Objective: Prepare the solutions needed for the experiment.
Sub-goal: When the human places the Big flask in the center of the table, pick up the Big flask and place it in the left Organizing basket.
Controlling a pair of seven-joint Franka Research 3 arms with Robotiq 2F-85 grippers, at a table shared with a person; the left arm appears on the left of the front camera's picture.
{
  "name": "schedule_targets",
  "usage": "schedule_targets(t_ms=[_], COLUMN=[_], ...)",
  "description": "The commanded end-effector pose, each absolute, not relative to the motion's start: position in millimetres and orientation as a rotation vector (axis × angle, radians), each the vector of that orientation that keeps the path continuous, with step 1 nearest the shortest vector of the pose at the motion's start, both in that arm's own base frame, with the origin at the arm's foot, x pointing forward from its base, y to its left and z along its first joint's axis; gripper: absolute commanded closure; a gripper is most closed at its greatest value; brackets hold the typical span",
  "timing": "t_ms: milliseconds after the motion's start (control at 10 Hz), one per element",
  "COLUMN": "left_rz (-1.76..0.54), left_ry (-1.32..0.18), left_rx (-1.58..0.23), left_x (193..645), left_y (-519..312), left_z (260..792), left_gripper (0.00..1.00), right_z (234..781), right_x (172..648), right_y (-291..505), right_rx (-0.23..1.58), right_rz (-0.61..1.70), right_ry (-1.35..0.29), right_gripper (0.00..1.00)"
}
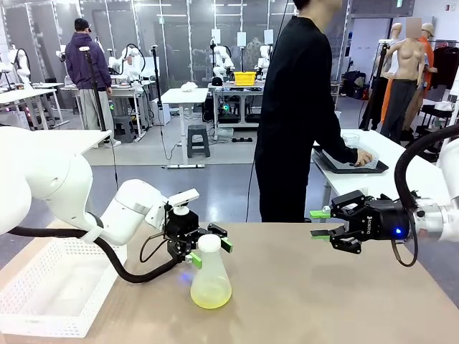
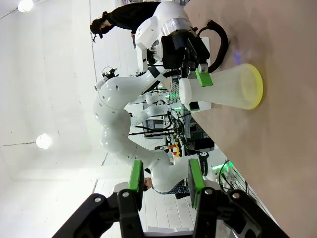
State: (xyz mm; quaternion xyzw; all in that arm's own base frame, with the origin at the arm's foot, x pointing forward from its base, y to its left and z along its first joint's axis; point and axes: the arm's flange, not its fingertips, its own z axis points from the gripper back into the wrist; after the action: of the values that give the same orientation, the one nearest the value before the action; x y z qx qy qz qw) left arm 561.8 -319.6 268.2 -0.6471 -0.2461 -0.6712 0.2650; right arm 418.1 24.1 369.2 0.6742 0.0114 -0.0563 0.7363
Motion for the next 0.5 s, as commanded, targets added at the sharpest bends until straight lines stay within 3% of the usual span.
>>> schedule_targets(t_ms=[0, 400], left_rz=[-1.833, -1.816], left_ry=[-0.636, -0.618], left_rx=[-1.779, -1.839], left_x=[549.9, 553.6], left_y=[-318.5, -322.0], left_z=[273.7, 272.2], left_gripper=[0.00, 0.00], right_z=[369.8, 369.8], right_x=[416.9, 416.9], right_y=[24.0, 24.0], right_rx=[1.468, 1.468], right_rz=[-0.121, -0.121], right_ry=[0.017, 0.017], right_gripper=[0.53, 0.53])
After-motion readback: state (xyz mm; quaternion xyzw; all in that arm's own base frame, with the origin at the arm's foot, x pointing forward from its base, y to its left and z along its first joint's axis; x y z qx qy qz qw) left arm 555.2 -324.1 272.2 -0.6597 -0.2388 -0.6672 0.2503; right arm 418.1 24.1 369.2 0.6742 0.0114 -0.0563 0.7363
